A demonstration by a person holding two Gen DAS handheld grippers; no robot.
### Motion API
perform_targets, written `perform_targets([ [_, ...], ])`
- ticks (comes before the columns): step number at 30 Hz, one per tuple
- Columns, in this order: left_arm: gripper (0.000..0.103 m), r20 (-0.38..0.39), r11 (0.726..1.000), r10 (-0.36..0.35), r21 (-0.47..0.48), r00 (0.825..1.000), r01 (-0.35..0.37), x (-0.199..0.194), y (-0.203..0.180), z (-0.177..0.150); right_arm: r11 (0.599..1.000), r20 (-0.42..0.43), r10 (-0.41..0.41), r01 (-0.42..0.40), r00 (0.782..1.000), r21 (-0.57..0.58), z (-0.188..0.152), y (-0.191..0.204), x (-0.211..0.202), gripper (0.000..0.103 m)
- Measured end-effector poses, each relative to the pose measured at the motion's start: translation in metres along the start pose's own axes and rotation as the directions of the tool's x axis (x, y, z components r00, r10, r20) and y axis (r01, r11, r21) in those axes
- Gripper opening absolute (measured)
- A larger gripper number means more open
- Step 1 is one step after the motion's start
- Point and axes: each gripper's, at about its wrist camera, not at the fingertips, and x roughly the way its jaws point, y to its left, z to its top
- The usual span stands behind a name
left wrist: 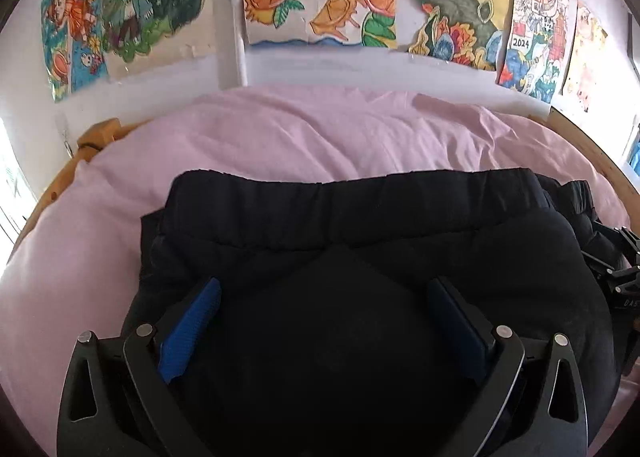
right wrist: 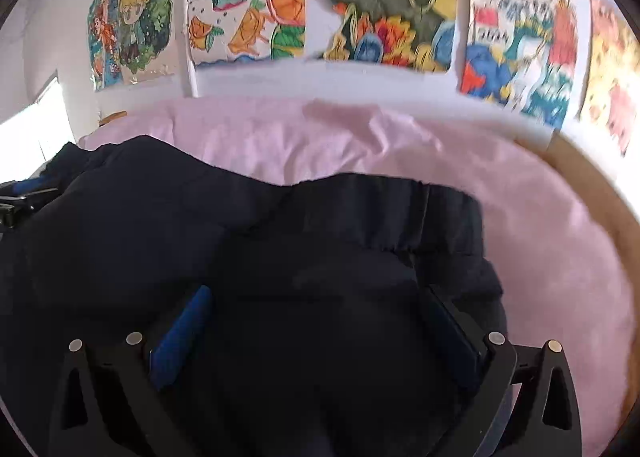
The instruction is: Fold large clothes
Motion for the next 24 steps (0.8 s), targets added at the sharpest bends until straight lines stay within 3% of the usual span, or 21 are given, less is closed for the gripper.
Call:
perform_targets([
  [7,0.102,-0.007,1.000,0.000,0.013,1.000,0.000,0.003,-0.002,-0.004,0.998,-0.010,0.055,-0.054,0.998,0.045,-0.010,-0.008,0.003,0.103],
  [24,0.102,-0.011,1.000,-0.003,0.012,1.000,0.003,0.005,-0.003,-0.006,0.998,0.007,0.043,-0.043,0.999,0.039,-0.013,-0.007,0.002,0.103],
])
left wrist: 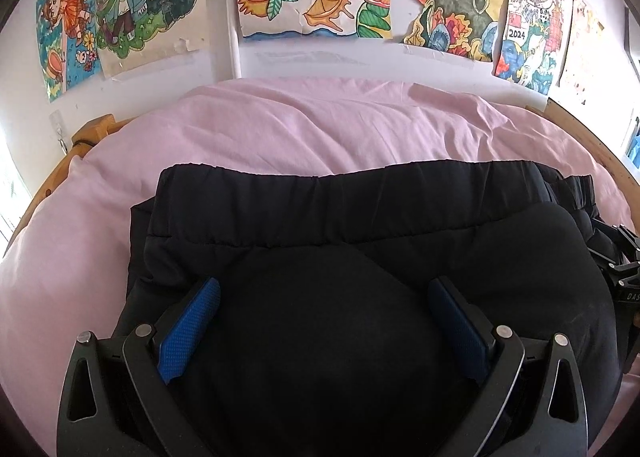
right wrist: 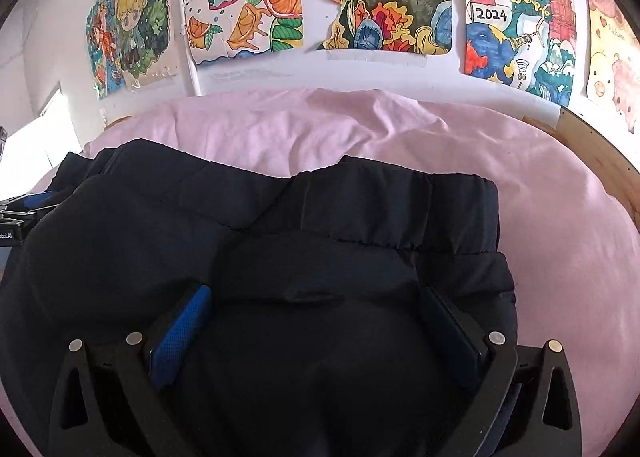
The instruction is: Fold large clothes
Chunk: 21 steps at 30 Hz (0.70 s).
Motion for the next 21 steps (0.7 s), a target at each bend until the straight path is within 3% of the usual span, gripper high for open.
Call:
perform_targets([
  [6,0.102,0.035,0.998,-0.041,-0.040,0.999,0.042,-0.018,0.008,0.000,1.000,0.026,0.000,0.000,1.000,0.012,0.004,0.001,-0.018,0.103],
  [12,0.102,0.090,0.990,-0.114,-0.079,0.989,0.121,-0.052,0.017,-0.004,0.995,0.049,0.099,-0.100,0.994,0.017,0.003,0.010,-0.047,0.103],
  [15,0.102,0.052,0.996,-0.083,-0.026,0.995,0.085,-0.047,0.006,-0.011,0.993,0.044,0.121,-0.121,0.992,0.003,-0.002,0.016,-0.052,0.103],
  [19,0.102,0.040,0.999,-0.039,0.016,0.998,0.038,-0.035,-0.003,-0.017,0.993,0.016,0.068,-0.066,0.998,-0.096,-0.012,0.032,-0.042,0.103],
  [21,0.102,0.038,0.999,-0.044,0.011,0.998,0.043,-0.034,0.000,-0.018,0.994,0.004,0.058,-0.058,0.998,-0.093,-0.015,0.032,-0.034,0.103],
])
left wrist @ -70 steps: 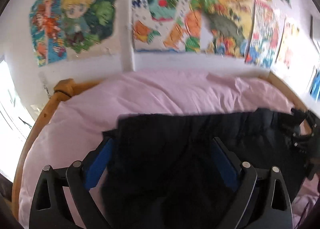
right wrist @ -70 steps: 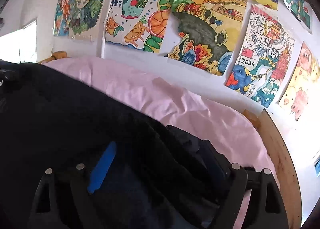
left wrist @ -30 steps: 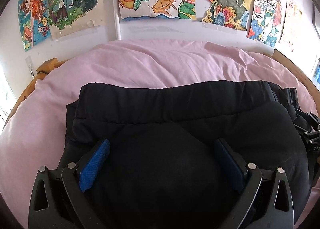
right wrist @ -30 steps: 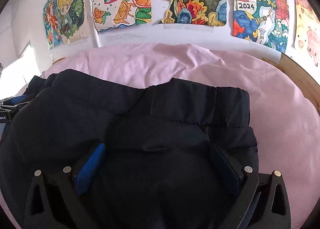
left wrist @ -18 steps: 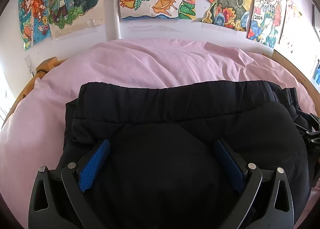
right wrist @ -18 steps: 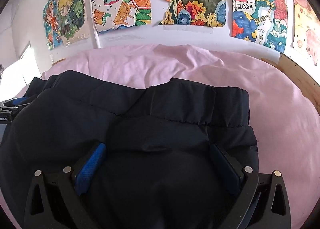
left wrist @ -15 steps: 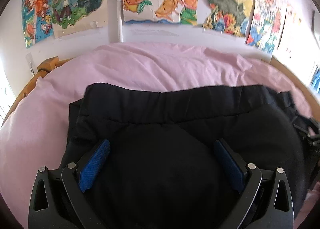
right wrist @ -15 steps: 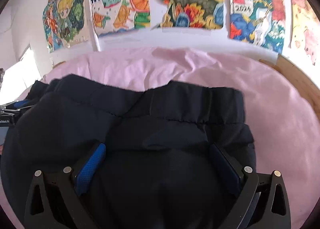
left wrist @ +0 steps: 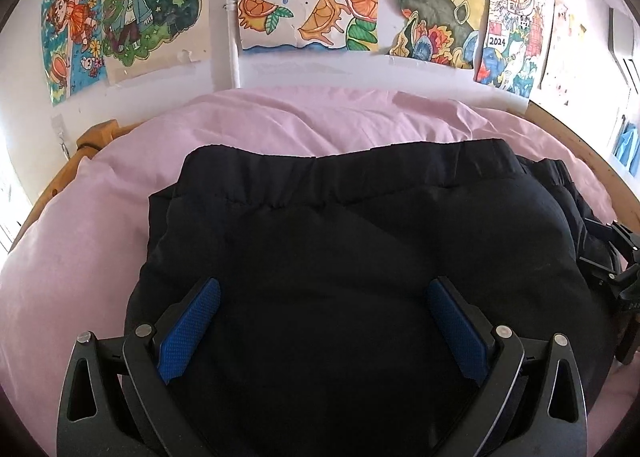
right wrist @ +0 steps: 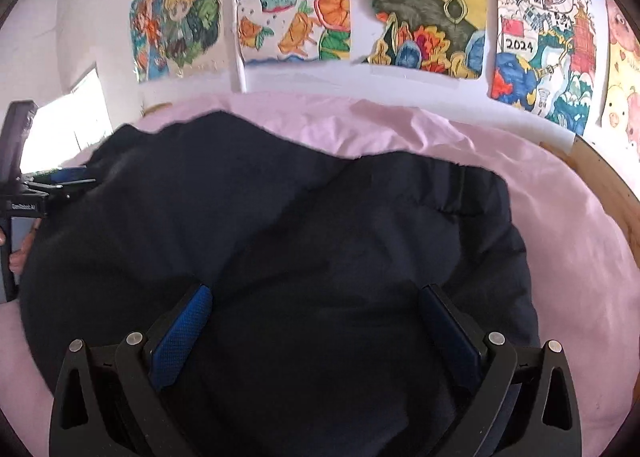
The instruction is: Fold large clothes
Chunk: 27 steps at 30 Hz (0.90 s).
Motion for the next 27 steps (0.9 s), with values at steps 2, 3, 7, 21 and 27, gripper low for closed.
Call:
perform_targets([
  [2,0.102,0.004,1.000,-0.015,-0.022,1.000,0.015,-0.006,0.005,0.000,1.000,0.003,0.006,-0.006,1.000,0.019,0.000,-0.004,0.001,0.103],
  [3,0.102,0.006,0.999,-0.023,-0.031,1.000,0.023,-0.009,0.008,0.000,1.000,0.006,0.010,-0.010,1.000,0.025,-0.001,-0.007,-0.001,0.103],
  [7,0.102,0.029,0.995,-0.067,-0.069,0.997,0.069,-0.034,0.024,0.002,0.999,0.020,0.013,-0.014,1.000,0.044,-0.002,-0.019,-0.013,0.103],
  [21,0.102,-0.089,0.965,-0.199,-0.190,0.976,0.179,-0.060,0.099,-0.029,0.969,0.007,0.101,-0.100,0.995,0.226,-0.034,-0.109,-0.050,0.103],
  [27,0.102,-0.164,0.950,-0.235,-0.249,0.958,0.191,-0.046,0.111,-0.029,0.903,-0.059,0.265,-0.226,0.963,0.367,-0.040,-0.124,-0.018,0.103],
])
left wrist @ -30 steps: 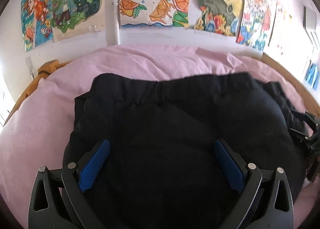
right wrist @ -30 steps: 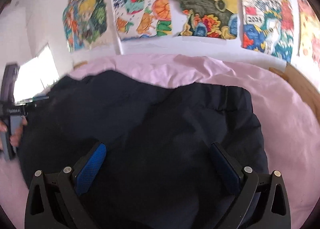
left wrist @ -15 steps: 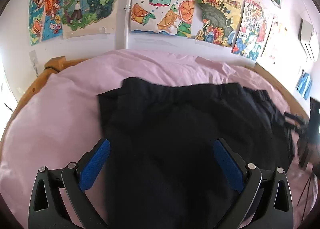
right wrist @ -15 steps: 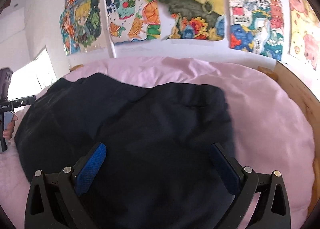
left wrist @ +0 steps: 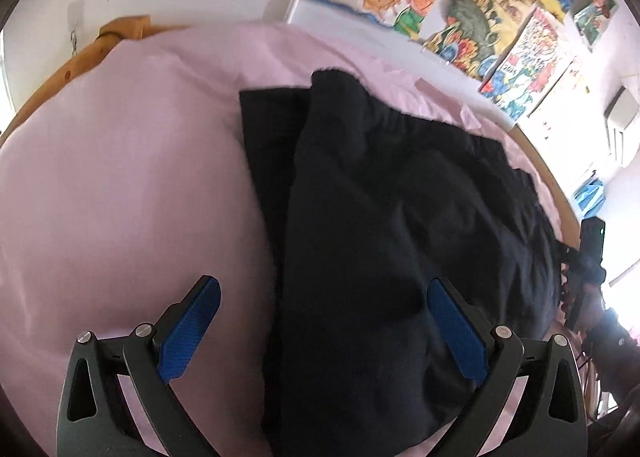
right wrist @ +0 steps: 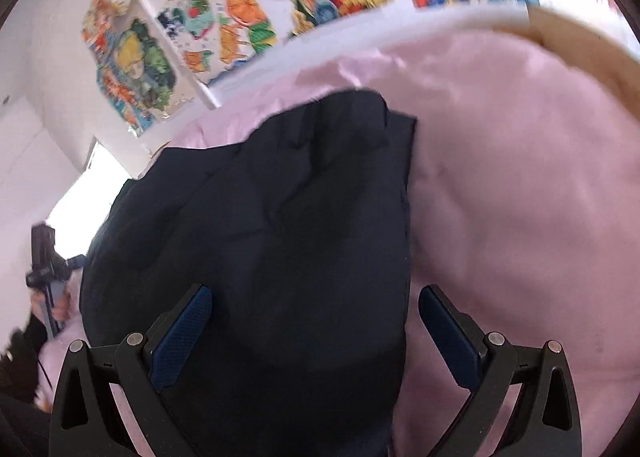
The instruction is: Fold large clothes
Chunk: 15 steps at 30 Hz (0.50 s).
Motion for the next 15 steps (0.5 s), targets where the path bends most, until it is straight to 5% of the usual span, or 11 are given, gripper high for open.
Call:
perform_targets([
  [5,0.102,-0.011,1.000,0.030,-0.008,0.999,-0.030,0.004,0.002,0.004,0.997,0.016,0.014,-0.016,1.000,0.074,0.010,-0.007,0.008,0.103],
  [10,0.102,-0.014,0.999,0.029,-0.023,0.999,-0.029,0.009,0.005,0.001,0.989,0.133,-0.017,0.036,0.991,-0.144,0.008,0.040,-0.012,0.103],
  [12,0.102,-0.014,0.999,0.027,-0.029,1.000,-0.027,0.010,0.005,-0.001,0.952,0.171,-0.051,0.099,0.984,-0.289,-0.002,0.069,-0.015,0.103],
  [15,0.102,-0.015,0.999,0.029,-0.028,0.999,-0.030,0.009,0.007,-0.001,0.842,0.251,-0.154,0.260,0.956,-0.473,-0.022,0.104,-0.008,0.103],
])
